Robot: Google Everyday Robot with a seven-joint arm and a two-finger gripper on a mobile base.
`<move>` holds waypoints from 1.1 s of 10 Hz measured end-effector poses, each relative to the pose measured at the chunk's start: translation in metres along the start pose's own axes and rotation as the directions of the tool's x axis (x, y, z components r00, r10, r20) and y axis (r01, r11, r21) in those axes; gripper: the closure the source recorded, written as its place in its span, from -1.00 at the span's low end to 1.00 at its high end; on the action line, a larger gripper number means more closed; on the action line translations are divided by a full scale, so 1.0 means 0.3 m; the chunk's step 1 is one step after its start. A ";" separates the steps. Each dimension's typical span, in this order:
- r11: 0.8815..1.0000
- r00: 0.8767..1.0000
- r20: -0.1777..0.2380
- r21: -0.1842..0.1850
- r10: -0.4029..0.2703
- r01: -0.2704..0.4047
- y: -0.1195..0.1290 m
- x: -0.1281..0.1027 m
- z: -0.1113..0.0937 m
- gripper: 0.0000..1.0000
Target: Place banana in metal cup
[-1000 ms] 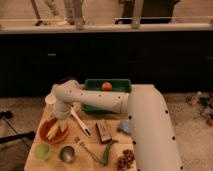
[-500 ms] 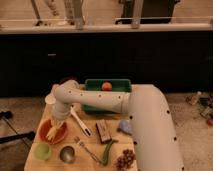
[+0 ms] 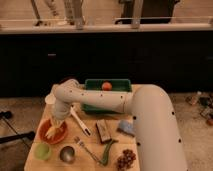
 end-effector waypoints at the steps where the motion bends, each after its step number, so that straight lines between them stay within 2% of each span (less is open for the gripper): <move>1: 1.000 1.000 -0.006 0.012 0.000 0.000 -0.004 0.001 -0.019 1.00; 3: 0.999 1.000 -0.013 0.035 0.006 -0.005 -0.008 0.008 -0.053 1.00; 5: 0.997 1.000 -0.011 0.078 0.004 -0.003 -0.010 0.019 -0.124 1.00; 7: 0.994 1.000 0.002 0.106 -0.002 0.001 -0.012 0.019 -0.188 1.00; 9: 0.993 0.999 0.032 0.118 -0.014 0.010 -0.008 0.010 -0.235 1.00; 11: 0.991 0.996 0.076 0.125 -0.047 0.037 -0.006 -0.031 -0.273 1.00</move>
